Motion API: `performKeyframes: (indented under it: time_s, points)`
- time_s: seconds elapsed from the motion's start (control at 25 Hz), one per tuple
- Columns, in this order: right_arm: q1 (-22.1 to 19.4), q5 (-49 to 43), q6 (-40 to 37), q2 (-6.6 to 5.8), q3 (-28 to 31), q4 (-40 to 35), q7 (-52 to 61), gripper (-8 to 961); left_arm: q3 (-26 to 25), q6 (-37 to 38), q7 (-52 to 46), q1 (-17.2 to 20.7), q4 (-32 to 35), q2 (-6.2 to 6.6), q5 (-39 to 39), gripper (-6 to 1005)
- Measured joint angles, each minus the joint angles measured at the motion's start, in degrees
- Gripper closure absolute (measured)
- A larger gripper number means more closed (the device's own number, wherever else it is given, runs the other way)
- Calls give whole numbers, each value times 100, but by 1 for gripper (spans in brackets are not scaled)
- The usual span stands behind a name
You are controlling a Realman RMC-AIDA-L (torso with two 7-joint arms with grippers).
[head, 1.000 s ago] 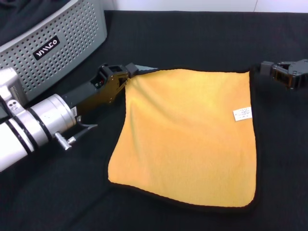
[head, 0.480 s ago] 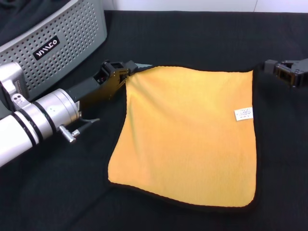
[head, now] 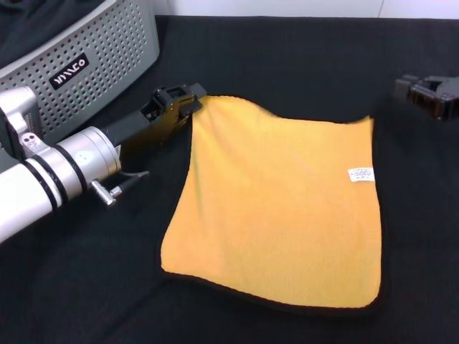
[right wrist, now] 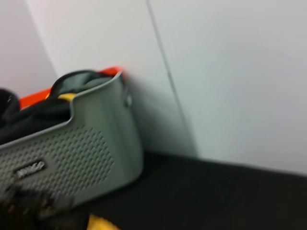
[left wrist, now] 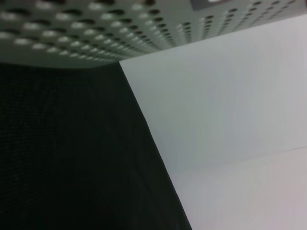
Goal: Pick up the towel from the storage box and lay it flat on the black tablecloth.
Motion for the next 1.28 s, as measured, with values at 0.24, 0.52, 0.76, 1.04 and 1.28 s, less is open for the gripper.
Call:
performKeyframes:
  time_s: [0.24,0.52,0.76,1.04,1.28]
  points:
    - [-216,25,96,233,553,-240,-593,833,28,431,450,28,134,22,70,605]
    - [-498,207,1817,296,710,-827,-1496,440,-17,1628,2168,772,758,77,202,378]
    - [-505,194,3048,97,660,-1352,-773,225,-13,3465,4530,1528,1232,209,350,258]
    - [-463,184,3185,-241,-733,-2016,594,111,13,4035,5224,1640,1427,264,1278,135]
    - [-362,-59,3178,-29,-835,-2228,738,79,4,4133,5592,1635,1610,64,1520,108]
